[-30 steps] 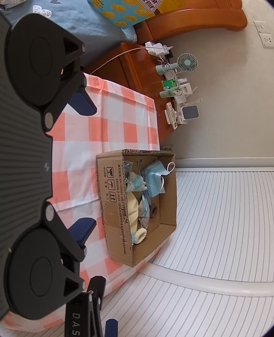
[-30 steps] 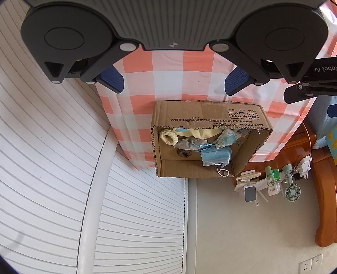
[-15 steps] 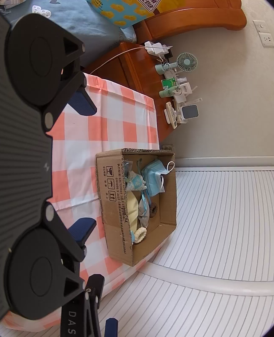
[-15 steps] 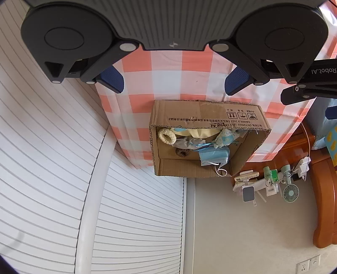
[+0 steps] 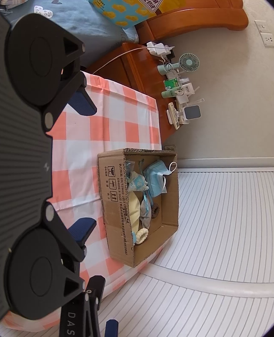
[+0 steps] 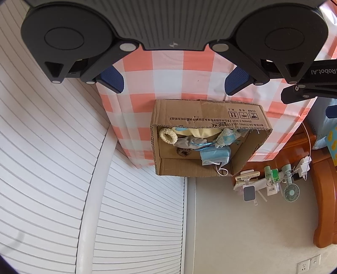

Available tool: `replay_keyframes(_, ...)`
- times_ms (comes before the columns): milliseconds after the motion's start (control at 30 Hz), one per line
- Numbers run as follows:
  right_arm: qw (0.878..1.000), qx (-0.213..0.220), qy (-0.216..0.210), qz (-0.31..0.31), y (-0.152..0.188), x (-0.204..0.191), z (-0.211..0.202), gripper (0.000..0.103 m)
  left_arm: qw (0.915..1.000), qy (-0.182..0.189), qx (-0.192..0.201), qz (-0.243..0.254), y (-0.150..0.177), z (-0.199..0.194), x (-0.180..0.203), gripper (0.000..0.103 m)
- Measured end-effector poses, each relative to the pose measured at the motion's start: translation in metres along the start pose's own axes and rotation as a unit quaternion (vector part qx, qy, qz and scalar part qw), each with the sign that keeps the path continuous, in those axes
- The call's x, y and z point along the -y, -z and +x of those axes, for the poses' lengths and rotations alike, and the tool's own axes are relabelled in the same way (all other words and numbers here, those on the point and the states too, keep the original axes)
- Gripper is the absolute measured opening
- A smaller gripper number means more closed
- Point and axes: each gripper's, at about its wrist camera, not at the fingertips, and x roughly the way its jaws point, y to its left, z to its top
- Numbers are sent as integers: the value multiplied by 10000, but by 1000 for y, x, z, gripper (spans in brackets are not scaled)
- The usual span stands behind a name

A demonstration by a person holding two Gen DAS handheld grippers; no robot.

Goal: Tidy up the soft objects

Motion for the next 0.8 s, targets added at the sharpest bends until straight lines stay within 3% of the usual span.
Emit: replay_keyframes(800,10000,32,12,-15,1,-1,-2,103,10000,-3,-2,-10,1,-2,0,102)
